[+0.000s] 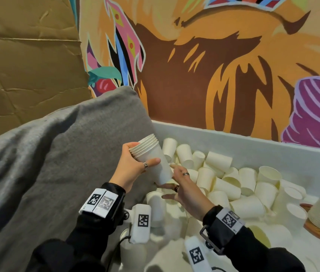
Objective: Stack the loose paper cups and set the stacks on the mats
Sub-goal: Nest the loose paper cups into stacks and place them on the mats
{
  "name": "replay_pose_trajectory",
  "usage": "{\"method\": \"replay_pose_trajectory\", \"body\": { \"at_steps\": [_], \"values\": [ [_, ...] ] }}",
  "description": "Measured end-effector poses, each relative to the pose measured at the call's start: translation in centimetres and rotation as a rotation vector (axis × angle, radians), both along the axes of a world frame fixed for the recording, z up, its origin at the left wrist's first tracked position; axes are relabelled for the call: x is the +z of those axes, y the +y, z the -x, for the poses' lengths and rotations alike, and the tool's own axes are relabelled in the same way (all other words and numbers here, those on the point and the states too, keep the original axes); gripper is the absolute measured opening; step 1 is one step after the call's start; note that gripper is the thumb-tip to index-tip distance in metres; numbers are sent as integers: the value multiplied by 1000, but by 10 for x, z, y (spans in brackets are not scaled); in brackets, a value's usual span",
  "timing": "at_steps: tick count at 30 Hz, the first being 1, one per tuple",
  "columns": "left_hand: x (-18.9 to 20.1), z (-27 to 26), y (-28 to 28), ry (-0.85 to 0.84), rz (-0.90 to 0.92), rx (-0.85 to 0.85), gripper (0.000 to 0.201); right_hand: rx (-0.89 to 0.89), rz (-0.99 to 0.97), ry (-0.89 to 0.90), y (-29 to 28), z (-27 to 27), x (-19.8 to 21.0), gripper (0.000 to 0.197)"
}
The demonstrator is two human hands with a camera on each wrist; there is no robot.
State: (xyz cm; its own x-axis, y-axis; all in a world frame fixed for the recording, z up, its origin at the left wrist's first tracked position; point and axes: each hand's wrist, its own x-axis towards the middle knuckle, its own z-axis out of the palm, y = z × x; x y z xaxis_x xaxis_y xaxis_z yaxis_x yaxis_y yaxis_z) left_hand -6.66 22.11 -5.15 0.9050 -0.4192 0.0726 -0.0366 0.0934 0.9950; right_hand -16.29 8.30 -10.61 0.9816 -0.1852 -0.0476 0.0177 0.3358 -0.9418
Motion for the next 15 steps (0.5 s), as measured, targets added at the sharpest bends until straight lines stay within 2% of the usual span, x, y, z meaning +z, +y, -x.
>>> {"method": "replay_pose_trajectory", "body": {
  "at_steps": [3, 6, 11, 15],
  "values": [
    [6, -7, 11, -75, -9, 63, 81, 96, 347, 121, 9, 1, -17, 33],
    [12, -12, 19, -122, 20, 130, 76, 326, 775, 115, 29, 3, -42, 47],
    [16, -14, 24, -127, 39, 156, 73, 474, 1001, 148, 64, -7, -69, 83],
    [16, -13, 26, -105, 44, 175, 70, 503, 1128, 123, 74, -13, -83, 77]
  ]
}}
